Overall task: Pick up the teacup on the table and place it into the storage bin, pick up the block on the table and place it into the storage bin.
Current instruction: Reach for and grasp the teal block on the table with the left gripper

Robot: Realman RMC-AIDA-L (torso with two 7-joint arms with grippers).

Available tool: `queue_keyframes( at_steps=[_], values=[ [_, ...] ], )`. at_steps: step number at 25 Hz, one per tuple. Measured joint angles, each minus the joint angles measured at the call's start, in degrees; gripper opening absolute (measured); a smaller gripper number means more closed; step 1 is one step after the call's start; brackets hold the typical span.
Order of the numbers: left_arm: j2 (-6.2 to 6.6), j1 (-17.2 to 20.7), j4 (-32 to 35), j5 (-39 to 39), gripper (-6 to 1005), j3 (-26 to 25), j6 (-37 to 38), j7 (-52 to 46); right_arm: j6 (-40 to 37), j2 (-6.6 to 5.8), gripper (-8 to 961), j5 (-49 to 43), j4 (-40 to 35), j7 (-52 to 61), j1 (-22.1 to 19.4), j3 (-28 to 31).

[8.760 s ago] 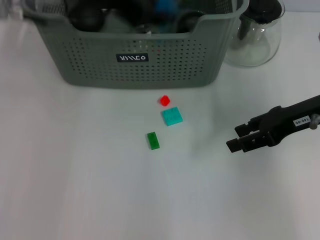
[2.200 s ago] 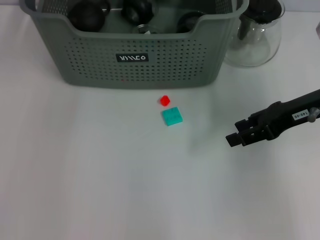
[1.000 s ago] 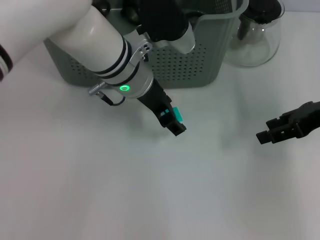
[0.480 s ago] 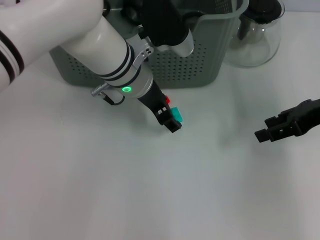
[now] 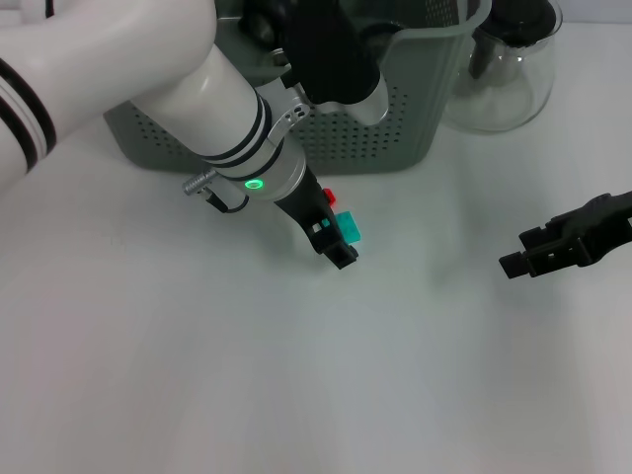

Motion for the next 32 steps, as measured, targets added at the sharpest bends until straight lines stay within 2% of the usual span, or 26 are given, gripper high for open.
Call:
queue_keyframes(
  at_steps=[11, 31, 32],
  values=[
    [-0.09, -0.70, -2.26, -0.06, 718, 0.73, -1.28, -0.02, 0.23, 0.01, 656, 0.00, 0.11, 0.00, -0.01, 0.00],
    [-0.17, -0.76, -2.14, -0.43, 642, 1.56, -1.26, -0.35, 0.36, 0.01, 655, 0.00, 0.16, 0.00, 0.08, 0.09],
    [-0.18, -0.76, -2.10, -0.37, 604, 1.61, -1.31, -0.45, 0.37, 0.01, 655, 0.01, 0.16, 0.00, 0.08, 0.09]
  ],
)
